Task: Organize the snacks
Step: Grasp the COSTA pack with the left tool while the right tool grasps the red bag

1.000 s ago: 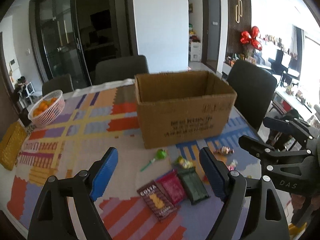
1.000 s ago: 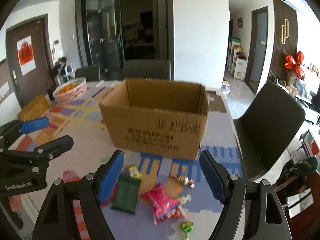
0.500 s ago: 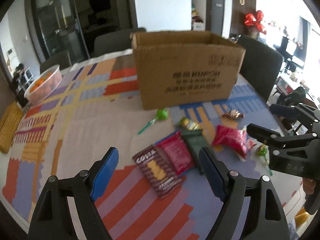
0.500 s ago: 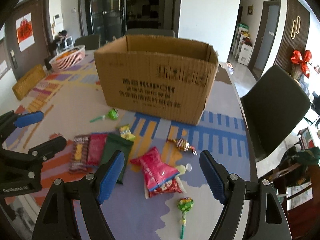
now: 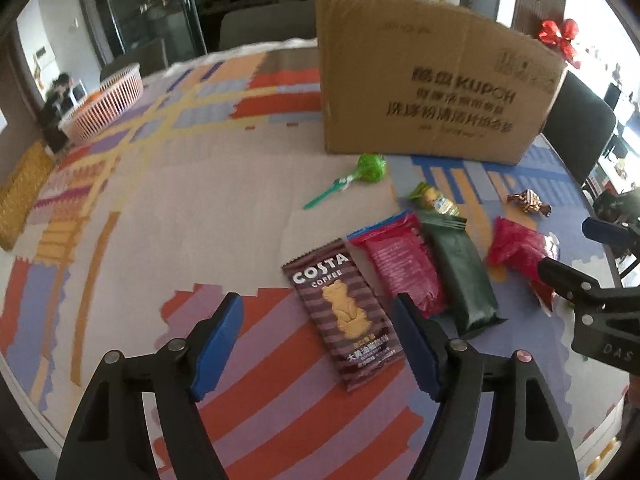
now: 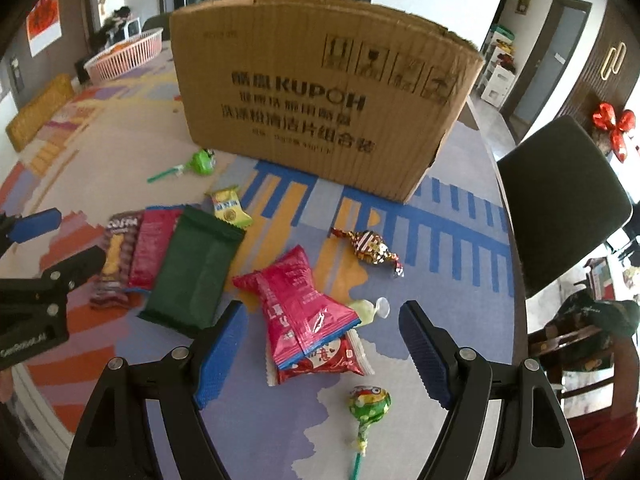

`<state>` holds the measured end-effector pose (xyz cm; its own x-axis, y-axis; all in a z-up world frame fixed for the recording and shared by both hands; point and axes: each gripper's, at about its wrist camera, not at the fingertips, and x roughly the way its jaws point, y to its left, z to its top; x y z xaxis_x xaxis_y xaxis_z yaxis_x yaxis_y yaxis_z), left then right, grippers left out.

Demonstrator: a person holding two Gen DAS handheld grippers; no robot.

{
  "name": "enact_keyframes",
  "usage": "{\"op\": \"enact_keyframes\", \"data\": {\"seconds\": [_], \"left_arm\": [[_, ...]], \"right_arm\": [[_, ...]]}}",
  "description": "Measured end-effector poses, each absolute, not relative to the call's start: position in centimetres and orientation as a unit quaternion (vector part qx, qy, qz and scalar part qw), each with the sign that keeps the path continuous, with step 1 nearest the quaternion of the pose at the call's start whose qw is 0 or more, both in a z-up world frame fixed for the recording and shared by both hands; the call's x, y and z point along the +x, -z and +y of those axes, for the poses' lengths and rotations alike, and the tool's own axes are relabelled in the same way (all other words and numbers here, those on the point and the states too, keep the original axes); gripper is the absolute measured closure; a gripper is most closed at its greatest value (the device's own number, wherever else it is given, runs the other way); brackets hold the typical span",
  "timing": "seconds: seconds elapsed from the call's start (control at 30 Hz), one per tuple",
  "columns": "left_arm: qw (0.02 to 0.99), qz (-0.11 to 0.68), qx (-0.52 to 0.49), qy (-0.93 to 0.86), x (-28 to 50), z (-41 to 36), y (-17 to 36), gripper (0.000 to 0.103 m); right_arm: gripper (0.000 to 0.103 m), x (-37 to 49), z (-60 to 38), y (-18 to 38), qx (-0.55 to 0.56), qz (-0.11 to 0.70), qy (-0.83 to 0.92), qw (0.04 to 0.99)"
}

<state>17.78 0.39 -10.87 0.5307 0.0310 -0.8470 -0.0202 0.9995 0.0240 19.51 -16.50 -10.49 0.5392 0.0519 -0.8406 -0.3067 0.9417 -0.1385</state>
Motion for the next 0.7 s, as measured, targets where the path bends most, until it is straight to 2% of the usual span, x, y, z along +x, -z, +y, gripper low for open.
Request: {"op": "enact_keyframes", "data": {"seconds": [0.3, 0.6, 0.7], "left_arm": [[0.86, 0.509, -0.012, -0.026, 19.4, 0.2, 12.9, 0.033], [0.858, 0.513, -0.019, -0.016, 20.0, 0.2, 13.4, 0.055], [0.859, 0.511, -0.017, -0.008, 20.0, 0.2, 13.3, 0.062]], "right_arm": [[0.025, 20.8, -16.4, 11.5, -0.146, 0.484, -0.102, 0.857], [0.025, 22.7, -16.4, 12.5, -0.133, 0.505, -0.122, 0.844], [0.037, 23.0, -16.1, 12.8, -0.13, 0.51, -0.134, 0.84]]}}
